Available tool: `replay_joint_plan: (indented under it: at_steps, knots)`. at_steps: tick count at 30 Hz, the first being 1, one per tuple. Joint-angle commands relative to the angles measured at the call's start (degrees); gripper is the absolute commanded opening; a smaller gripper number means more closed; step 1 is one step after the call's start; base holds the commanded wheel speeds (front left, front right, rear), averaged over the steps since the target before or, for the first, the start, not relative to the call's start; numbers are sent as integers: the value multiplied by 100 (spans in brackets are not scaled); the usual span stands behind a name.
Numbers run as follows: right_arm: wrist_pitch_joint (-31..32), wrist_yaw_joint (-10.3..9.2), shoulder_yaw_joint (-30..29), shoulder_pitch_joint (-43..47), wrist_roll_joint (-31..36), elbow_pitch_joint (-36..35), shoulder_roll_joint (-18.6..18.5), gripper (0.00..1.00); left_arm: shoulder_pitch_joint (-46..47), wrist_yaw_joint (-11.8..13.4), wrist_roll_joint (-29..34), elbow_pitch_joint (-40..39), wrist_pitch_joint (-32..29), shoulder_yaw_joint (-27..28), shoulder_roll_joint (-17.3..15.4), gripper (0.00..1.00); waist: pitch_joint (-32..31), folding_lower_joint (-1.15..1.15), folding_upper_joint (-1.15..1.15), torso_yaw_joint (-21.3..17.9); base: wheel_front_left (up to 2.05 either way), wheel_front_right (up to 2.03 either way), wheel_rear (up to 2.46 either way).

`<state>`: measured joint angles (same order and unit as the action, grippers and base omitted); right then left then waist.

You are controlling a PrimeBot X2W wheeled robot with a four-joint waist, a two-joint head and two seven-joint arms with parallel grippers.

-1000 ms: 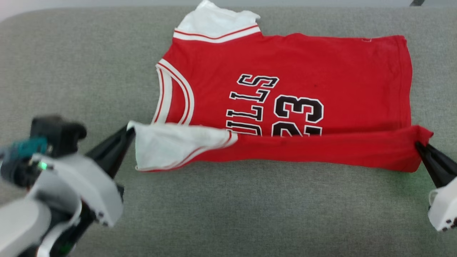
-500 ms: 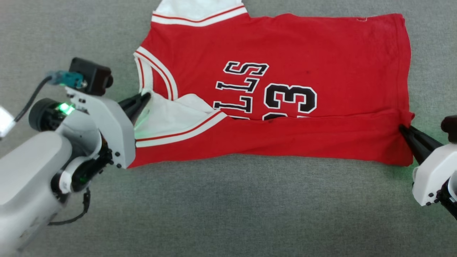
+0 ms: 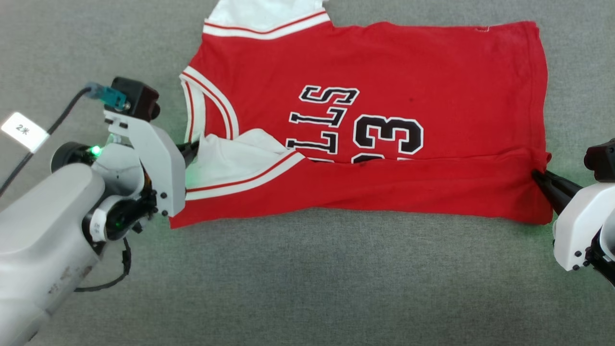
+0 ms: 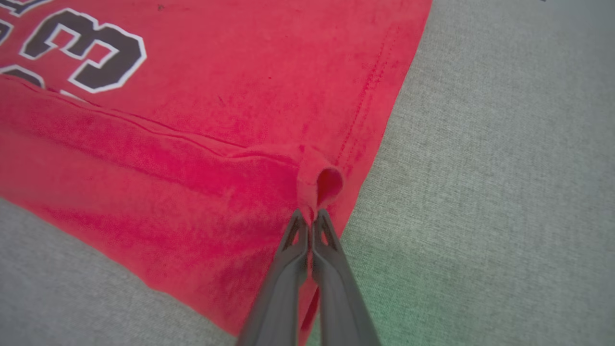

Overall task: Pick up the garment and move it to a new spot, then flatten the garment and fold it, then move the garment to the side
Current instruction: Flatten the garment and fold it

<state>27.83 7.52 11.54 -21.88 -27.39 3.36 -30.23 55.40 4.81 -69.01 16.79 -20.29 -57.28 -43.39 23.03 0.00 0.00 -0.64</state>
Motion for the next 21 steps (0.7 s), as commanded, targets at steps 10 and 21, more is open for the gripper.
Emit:
replay_joint_plan:
  at_steps: [10, 21]
  knots:
    - [221, -6, 94, -146, -116, -86, -214, 100, 81, 157, 63, -253, -44, -3, -70, 100, -572, 0, 0, 151, 0, 0, 0]
    - [-540, -6, -130, 222, 181, -501, -205, 100, -379, 338, 285, -1031, 943, 194, -294, 100, -1087, 0, 0, 312, 0, 0, 0]
